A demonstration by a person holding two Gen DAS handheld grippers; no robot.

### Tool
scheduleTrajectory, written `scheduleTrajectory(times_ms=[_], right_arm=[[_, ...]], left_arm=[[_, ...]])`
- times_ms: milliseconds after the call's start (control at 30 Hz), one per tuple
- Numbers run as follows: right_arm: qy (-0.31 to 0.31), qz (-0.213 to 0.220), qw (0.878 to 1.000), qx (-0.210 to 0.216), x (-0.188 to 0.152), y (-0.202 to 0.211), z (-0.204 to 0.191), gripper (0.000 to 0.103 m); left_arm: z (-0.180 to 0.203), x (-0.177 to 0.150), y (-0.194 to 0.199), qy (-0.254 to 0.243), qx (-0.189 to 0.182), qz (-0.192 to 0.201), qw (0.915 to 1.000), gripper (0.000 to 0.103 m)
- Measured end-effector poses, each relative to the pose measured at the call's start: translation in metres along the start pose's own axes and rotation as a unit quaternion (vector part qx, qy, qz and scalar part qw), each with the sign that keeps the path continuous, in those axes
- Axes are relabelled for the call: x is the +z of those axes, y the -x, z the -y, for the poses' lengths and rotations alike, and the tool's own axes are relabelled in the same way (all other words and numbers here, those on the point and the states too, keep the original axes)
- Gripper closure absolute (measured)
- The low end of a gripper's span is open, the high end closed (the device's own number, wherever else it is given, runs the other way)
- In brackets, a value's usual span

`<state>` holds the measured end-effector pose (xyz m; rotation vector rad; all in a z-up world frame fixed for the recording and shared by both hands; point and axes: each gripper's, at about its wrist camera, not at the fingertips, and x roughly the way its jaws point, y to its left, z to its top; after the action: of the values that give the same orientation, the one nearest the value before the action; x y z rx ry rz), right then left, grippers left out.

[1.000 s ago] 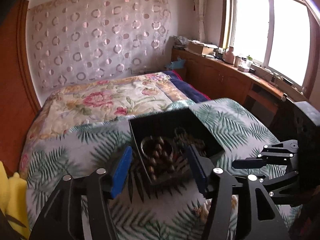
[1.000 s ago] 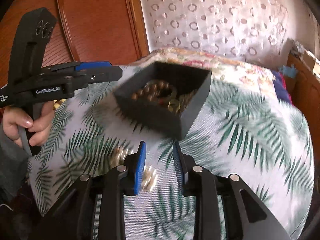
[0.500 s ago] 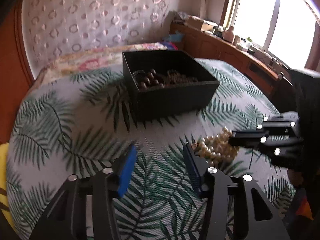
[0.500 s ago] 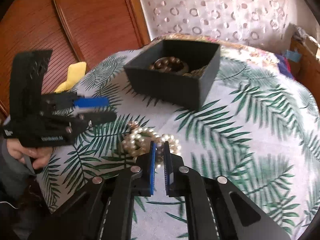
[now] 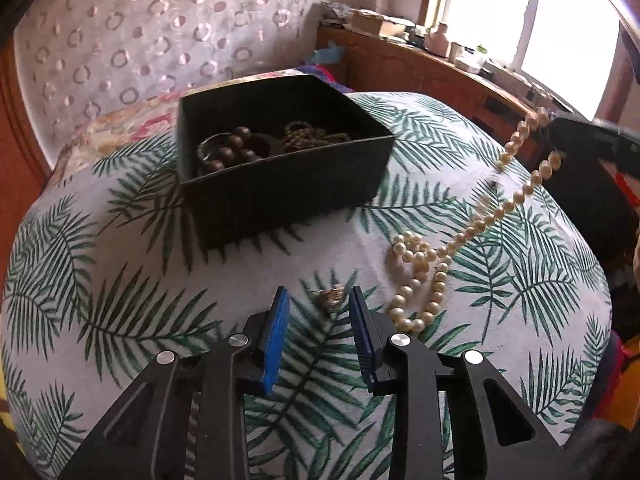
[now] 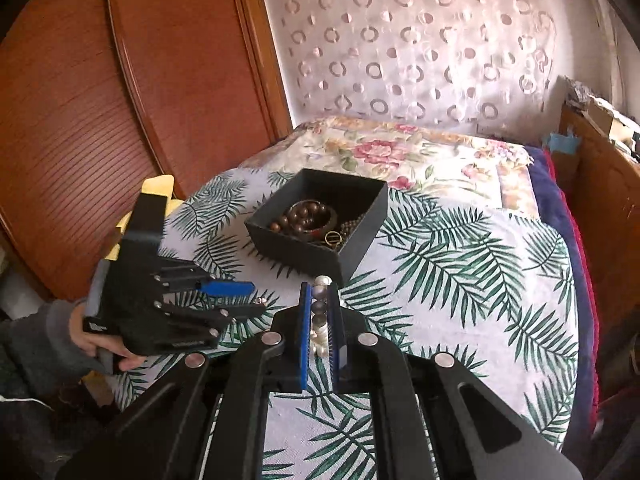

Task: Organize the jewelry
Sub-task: 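Grasp the remaining pearl necklace with the right tool and lift it, then lower the pearl necklace into the black box and open the right tool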

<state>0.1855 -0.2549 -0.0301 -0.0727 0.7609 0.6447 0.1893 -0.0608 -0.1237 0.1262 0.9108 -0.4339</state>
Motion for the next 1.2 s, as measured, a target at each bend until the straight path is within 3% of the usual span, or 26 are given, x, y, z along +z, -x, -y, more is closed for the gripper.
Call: scheduleTrajectory(times_ms=[100,200,433,800,1000,1200], right_arm=[[0.005,0.002,1.0,0.002,0.002,0.003,-0.003,0.094],[0.01,0.001,1.0,0.004,0.003,0.004,-0.005,0.094],[0.029,0.022,0.999,0.012,0.023,0.015,-0.013,0.094],[0.078,0.089,0.993,0.01,0.084,0.044,-0.034,0.094],[0.091,0.118,0.989,-0.004,0.12,0.054,-0.032,0.094],[0.097,0.13,0.987,-0.005,0.147,0.049,-0.028,0.094]], left_arm=[[0.006,0.0,-0.001,-0.013,0.008,0.001,0.9999,0.075],[0.007,0.002,-0.002,-0.01,0.006,0.001,0.9999,0.095],[0.007,0.017,0.01,-0.005,0.007,0.014,0.9999,0.095],[-0.005,0.064,0.058,-0.005,0.021,0.086,0.996,0.095],[-0.018,0.081,0.058,0.001,0.027,0.102,0.9945,0.095],[-0.034,0.091,0.036,0.017,0.029,0.093,0.9951,0.095]])
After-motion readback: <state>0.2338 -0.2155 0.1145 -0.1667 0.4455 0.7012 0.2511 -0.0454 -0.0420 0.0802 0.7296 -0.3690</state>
